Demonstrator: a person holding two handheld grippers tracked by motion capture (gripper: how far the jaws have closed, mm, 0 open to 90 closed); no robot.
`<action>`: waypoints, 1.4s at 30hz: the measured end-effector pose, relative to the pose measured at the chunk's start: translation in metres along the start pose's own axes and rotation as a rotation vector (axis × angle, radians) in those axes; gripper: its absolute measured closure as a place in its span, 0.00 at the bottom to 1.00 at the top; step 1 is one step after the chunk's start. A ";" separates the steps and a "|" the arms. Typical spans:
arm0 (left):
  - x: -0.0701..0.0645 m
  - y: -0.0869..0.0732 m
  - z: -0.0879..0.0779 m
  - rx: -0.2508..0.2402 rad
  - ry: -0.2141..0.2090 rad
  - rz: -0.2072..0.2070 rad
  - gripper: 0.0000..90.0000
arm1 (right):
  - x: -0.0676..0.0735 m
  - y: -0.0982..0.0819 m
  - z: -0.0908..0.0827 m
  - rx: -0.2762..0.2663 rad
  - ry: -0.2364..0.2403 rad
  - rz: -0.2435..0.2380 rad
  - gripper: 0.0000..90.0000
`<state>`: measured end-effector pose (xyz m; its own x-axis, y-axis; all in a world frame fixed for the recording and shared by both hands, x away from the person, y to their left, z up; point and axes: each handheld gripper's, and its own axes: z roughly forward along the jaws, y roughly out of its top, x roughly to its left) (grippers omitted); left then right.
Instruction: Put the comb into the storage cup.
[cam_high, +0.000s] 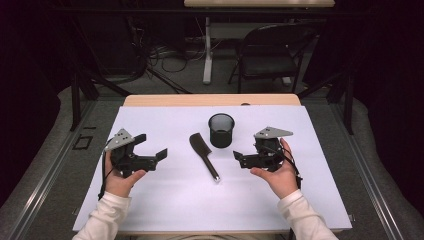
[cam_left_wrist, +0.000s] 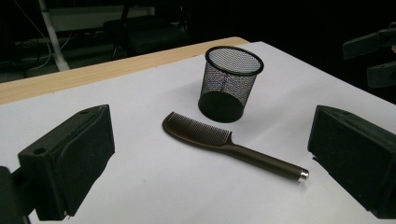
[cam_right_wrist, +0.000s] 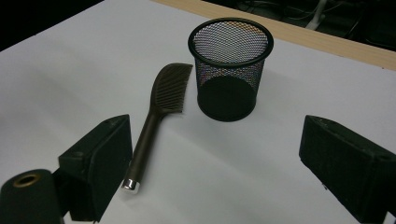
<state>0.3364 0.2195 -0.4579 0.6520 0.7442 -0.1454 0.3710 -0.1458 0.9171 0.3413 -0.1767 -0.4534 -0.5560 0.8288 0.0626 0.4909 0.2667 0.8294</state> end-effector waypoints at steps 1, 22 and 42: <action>0.000 0.002 0.003 0.009 0.001 0.001 0.01 | 0.000 0.000 0.000 0.000 0.000 0.000 0.11; 0.012 0.027 0.047 0.056 0.055 -0.062 0.01 | -0.010 0.034 0.028 0.092 -0.003 0.009 0.20; 0.007 0.030 0.067 0.077 0.043 -0.029 0.02 | -0.002 0.043 0.047 0.171 -0.016 -0.006 0.30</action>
<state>0.3966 0.1761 -0.4559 0.6119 0.7758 -0.1537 0.4401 -0.1726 0.8812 0.3946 -0.1436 -0.4442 -0.5494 0.8342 0.0481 0.5951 0.3502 0.7233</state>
